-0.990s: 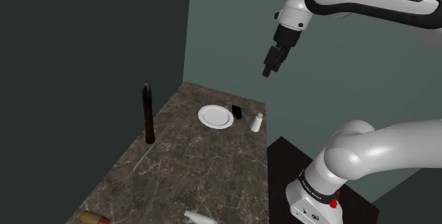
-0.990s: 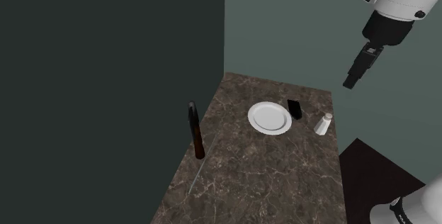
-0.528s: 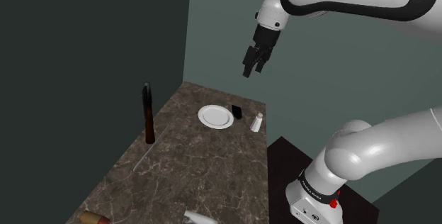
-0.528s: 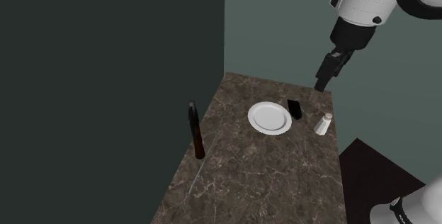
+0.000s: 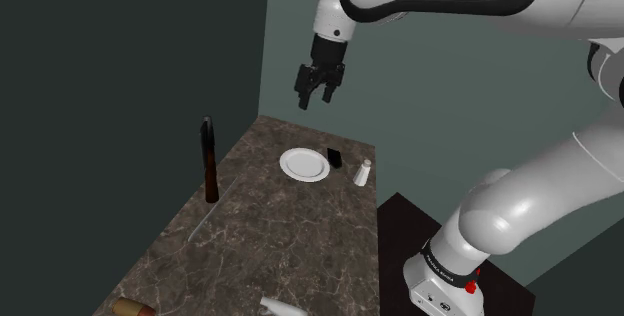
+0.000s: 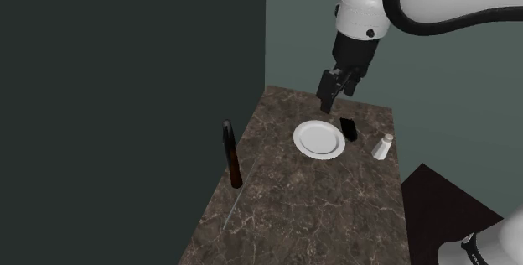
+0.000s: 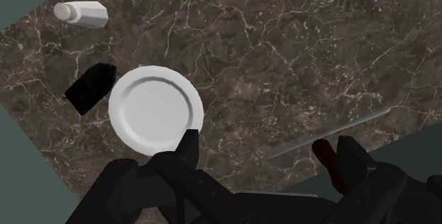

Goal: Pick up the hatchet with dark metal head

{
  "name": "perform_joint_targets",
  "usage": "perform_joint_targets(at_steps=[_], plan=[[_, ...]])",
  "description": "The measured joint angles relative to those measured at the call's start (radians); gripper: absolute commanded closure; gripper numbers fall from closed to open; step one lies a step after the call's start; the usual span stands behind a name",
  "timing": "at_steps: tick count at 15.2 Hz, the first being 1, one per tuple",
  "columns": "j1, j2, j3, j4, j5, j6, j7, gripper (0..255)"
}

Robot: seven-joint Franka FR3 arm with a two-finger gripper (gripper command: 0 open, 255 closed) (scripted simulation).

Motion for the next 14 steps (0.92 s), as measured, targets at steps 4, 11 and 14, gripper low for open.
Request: perform_joint_targets(at_steps=[4,11,14], plan=[[0.012,0.152,0.059,0.129,-0.029,0.016,0.104,0],[0.059,0.441,0.122,0.396,-0.126,0.008,0.273,0],[0.095,0.571,0.131,0.539,-0.174,-0.019,0.336,0]])
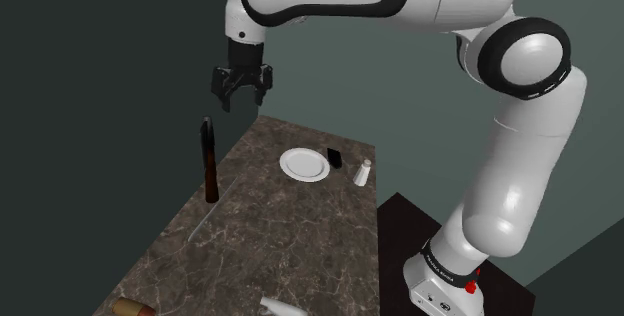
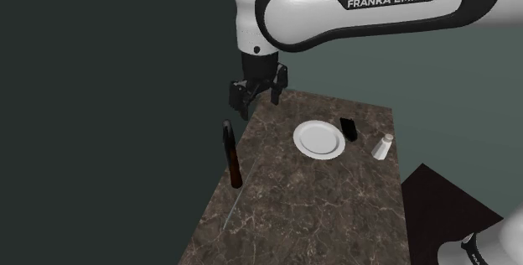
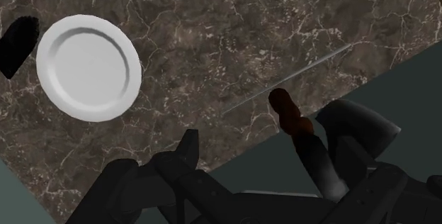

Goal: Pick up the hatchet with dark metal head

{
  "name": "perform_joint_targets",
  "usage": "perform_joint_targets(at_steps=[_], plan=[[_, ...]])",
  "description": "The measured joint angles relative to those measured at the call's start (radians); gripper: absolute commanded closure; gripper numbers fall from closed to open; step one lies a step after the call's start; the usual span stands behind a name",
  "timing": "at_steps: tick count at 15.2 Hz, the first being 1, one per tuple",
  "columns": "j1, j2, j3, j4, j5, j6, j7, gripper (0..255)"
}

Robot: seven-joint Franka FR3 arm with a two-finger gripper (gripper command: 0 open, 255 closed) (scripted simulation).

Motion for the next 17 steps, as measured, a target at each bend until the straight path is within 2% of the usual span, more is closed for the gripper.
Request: perform_joint_targets(at_steps=[7,10,15,16,17], plan=[[0.144,0.372,-0.016,0.494,-0.114,-0.151,0.11,0],[0.156,0.404,-0.02,0.515,-0.121,-0.142,0.119,0],[0.143,0.394,-0.02,0.432,-0.119,-0.071,0.121,0],[0.143,0.395,-0.02,0.43,-0.12,-0.067,0.121,255],[0.143,0.395,-0.021,0.428,-0.12,-0.065,0.121,255]])
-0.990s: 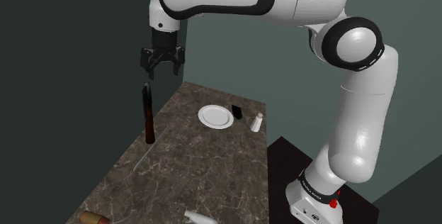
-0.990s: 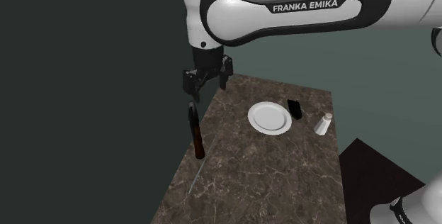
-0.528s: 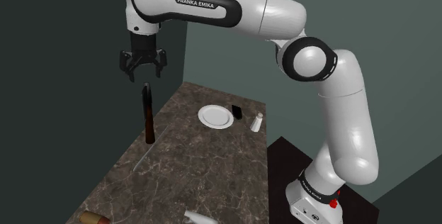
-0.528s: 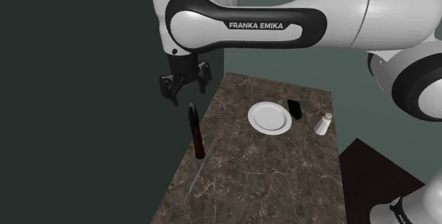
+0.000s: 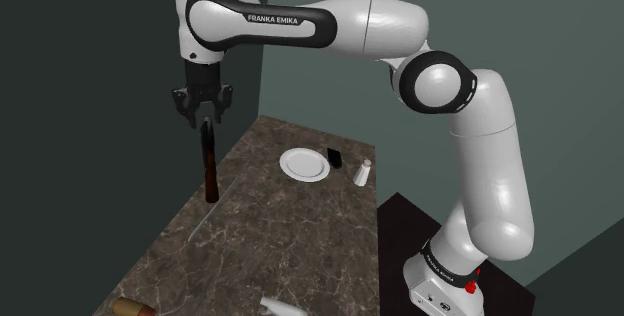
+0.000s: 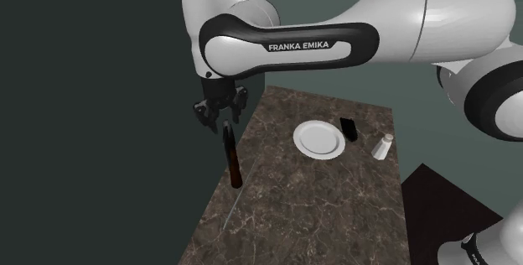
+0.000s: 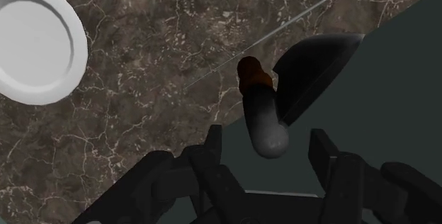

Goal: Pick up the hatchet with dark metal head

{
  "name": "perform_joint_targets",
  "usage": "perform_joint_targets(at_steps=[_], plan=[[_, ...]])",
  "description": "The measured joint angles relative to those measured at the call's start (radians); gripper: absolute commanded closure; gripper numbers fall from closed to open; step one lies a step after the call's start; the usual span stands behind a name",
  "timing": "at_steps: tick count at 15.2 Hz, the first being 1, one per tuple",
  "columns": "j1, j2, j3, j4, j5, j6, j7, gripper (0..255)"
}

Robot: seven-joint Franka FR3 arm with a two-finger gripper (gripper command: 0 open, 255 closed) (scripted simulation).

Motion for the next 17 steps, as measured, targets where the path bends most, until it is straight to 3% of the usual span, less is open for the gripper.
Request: perform_joint_targets(at_steps=[9,17], plan=[[0.0,0.0,0.0,-0.001,0.0,0.002,0.0,255],[0.021,0.018,0.0,0.125,-0.003,-0.105,0.0,255]])
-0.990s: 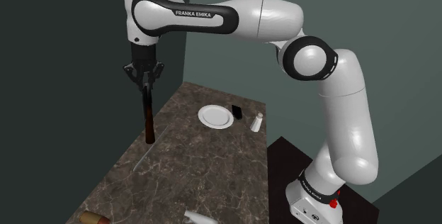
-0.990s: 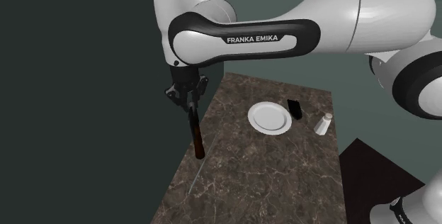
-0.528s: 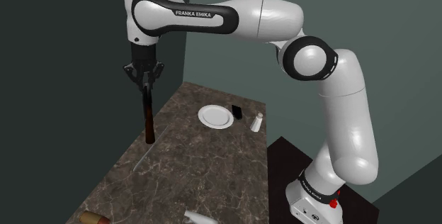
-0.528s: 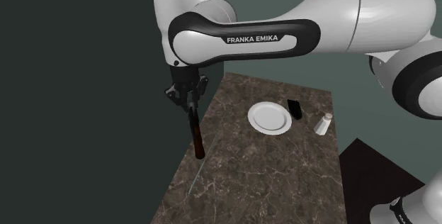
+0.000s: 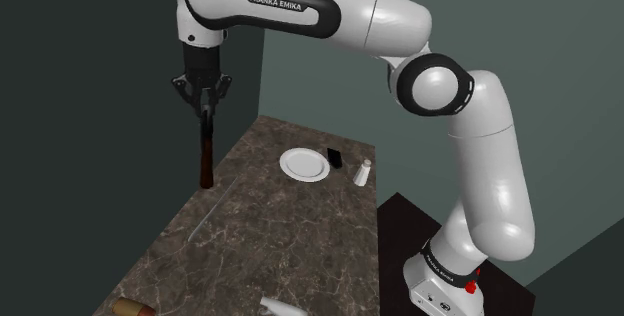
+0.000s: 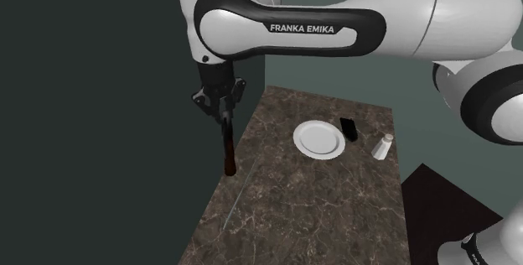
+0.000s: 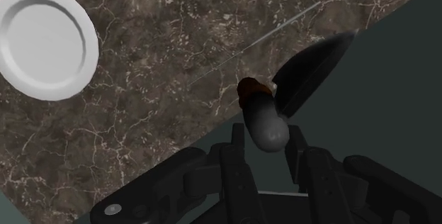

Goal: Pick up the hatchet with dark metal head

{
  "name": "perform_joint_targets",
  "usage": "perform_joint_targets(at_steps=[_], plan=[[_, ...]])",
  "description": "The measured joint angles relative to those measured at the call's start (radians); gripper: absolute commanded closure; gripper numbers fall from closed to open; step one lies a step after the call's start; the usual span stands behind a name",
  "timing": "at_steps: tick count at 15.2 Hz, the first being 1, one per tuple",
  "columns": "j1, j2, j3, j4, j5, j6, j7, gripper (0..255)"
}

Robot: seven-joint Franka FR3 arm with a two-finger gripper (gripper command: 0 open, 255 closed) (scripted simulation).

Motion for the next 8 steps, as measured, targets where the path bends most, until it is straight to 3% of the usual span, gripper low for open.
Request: perform_joint_targets(at_steps=[8], plan=[[0.046,0.075,-0.009,0.236,-0.017,-0.157,-0.007,255]])
